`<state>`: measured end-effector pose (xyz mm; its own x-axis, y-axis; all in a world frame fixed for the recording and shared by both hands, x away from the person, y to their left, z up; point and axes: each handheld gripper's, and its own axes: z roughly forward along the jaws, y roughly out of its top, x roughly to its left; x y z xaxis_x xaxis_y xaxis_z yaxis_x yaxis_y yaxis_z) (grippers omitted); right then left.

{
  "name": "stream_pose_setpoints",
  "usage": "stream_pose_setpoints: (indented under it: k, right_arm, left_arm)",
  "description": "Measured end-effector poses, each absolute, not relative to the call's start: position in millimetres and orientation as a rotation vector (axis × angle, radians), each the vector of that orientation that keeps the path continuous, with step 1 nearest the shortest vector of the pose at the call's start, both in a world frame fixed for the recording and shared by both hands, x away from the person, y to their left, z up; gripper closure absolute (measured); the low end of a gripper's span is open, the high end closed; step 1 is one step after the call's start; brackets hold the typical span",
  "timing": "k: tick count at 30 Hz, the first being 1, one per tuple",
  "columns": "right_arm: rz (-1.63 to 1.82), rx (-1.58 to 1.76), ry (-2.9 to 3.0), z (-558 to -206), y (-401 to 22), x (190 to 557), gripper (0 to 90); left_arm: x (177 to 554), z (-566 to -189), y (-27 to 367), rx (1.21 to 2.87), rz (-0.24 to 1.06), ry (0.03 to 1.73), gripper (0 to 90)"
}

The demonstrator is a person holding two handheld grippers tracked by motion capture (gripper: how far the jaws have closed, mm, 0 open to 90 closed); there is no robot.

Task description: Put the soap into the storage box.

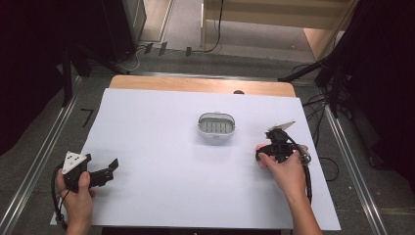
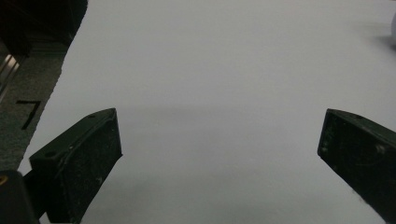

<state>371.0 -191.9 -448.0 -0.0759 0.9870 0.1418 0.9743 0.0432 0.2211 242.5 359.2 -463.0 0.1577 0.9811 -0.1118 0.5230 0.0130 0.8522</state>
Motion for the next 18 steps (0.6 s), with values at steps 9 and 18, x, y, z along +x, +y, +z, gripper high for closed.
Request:
stream_pose_setpoints:
  k: [9,18]
  right_arm:
    - [0.406,2.120,2.226,-448.2,-192.7,372.0,36.7]
    - [0.371,2.094,2.257,-449.0,-191.4,373.7,36.6]
  left_arm:
    - [242.7,-462.9,359.5,1.626,0.707,1.475,0.0]
    - [242.9,-463.1,359.7,1.623,0.703,1.474,0.0]
